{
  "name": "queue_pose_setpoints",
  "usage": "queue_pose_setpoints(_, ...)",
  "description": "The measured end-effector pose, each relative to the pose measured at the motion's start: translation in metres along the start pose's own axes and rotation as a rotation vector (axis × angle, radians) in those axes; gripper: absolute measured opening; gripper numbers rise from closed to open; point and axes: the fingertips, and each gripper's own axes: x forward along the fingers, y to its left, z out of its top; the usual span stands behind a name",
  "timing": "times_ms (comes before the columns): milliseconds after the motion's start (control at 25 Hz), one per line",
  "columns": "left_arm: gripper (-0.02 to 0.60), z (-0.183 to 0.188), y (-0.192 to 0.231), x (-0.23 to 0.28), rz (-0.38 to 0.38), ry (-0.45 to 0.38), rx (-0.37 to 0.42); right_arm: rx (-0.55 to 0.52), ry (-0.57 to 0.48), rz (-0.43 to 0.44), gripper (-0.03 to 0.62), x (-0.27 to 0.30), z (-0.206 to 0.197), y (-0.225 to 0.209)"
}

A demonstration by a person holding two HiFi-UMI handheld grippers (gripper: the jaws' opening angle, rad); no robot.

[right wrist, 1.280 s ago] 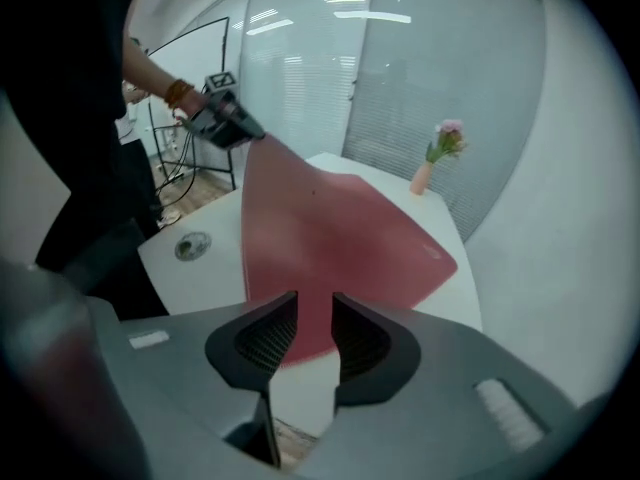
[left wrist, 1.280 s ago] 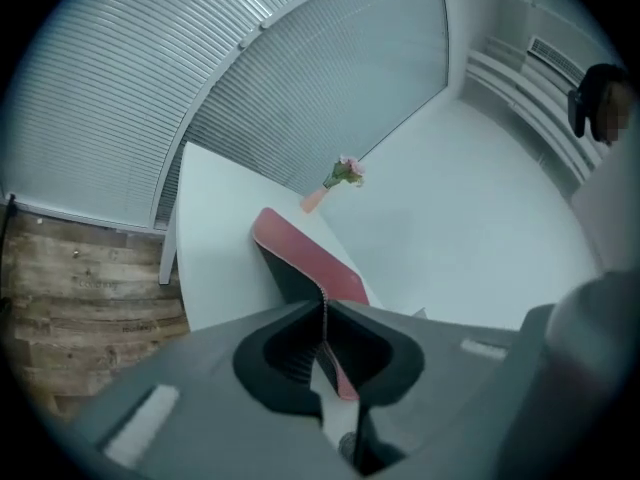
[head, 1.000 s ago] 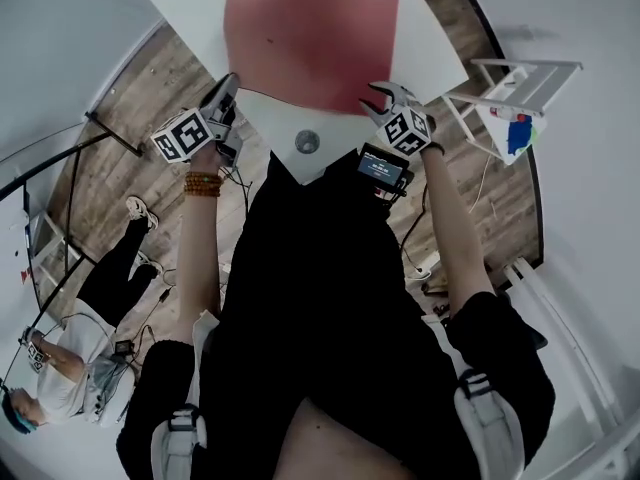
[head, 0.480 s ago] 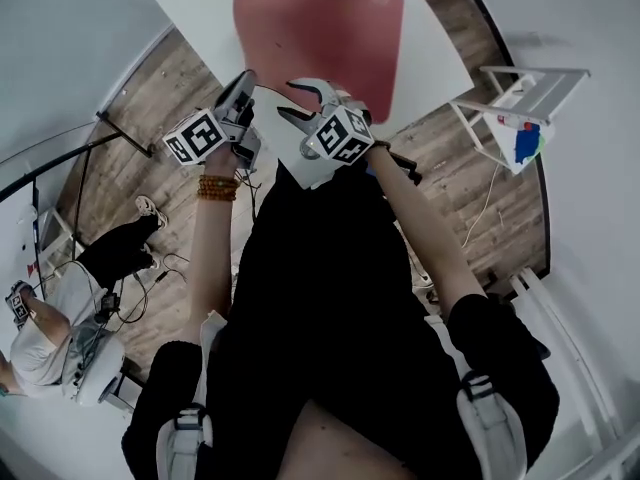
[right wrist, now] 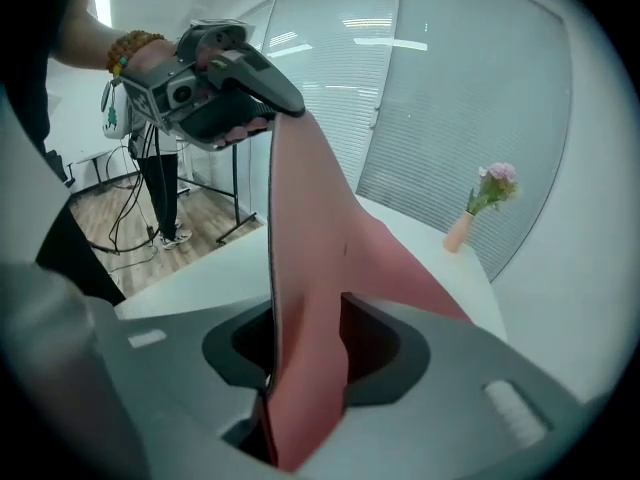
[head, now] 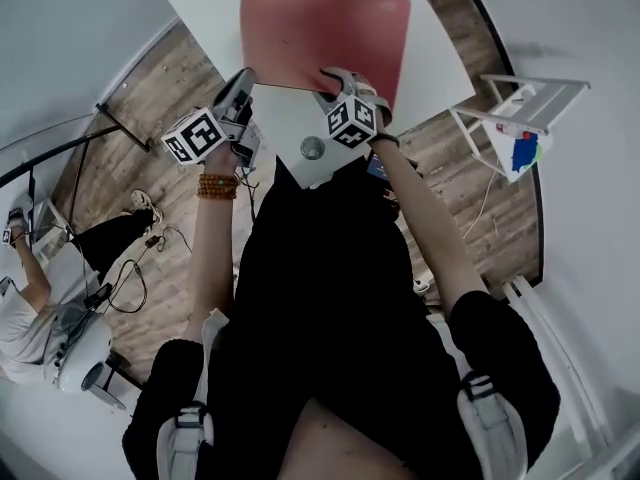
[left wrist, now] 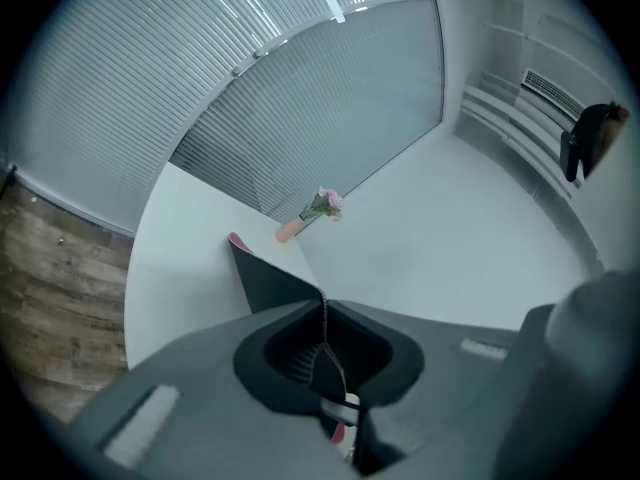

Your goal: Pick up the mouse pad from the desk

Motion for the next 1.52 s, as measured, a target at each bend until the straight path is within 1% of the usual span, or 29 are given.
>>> queue_pose_setpoints(80,0.012,0.005,0.005,-0.002,0.013,-0.025,0.009,-0.038,0.033,-0.007,0.161,-0.005,-0.015,-0.006)
queue_pose_setpoints(200,0.012,0.008,0.01,-0.005,0.022,-0.037,-0.013,-0.104,0.075,-0.008,0.155,-0.013,-0.035,-0.009)
queue_pose_setpoints(320,0.012,0.012,0.017,-0.008,0.033,-0.041,-0.019,-0.109,0.118,-0.014,0.147,-0.025,-0.061,-0.017)
queue_pose_setpoints(480,0.012,0.017,0.023,-0.011,0.047,-0.041,0.002,-0.068,0.158,-0.035,0.152,-0.042,-0.092,-0.038)
queue_pose_setpoints(720,0.012,0.018,0.024,-0.016,0.054,-0.046,0.048,-0.021,0.201,-0.081,0.162,-0.064,-0.124,-0.068)
queue_pose_setpoints(840,0.012,0.017,0.028,-0.016,0.067,-0.045,0.052,-0.004,0.241,-0.111,0.138,-0.071,-0.135,-0.08)
queue_pose_setpoints(1080,0.012,0.014,0.039,-0.019,0.092,-0.039,0.068,0.0,0.269,-0.144,0.098,-0.083,-0.142,-0.089)
queue_pose_setpoints(1160,0.012,0.011,0.046,-0.022,0.105,-0.033,0.065,0.042,0.277,-0.147,0.084,-0.085,-0.144,-0.089)
queue_pose_setpoints(1280,0.012,0.003,0.059,-0.026,0.153,-0.004,0.071,0.175,0.277,-0.123,0.071,-0.084,-0.143,-0.084)
queue_pose_setpoints(1320,0.012,-0.001,0.063,-0.027,0.177,0.016,0.094,0.227,0.271,-0.114,0.064,-0.084,-0.142,-0.082)
queue_pose_setpoints(1360,0.012,-0.004,0.066,-0.028,0.204,0.04,0.136,0.276,0.262,-0.103,0.055,-0.083,-0.14,-0.08)
queue_pose_setpoints(1440,0.012,-0.011,0.069,-0.029,0.262,0.103,0.263,0.355,0.239,-0.072,0.048,-0.081,-0.135,-0.075)
queue_pose_setpoints(1520,0.012,-0.024,0.071,-0.03,0.314,0.184,0.41,0.39,0.216,-0.026,0.048,-0.08,-0.131,-0.068)
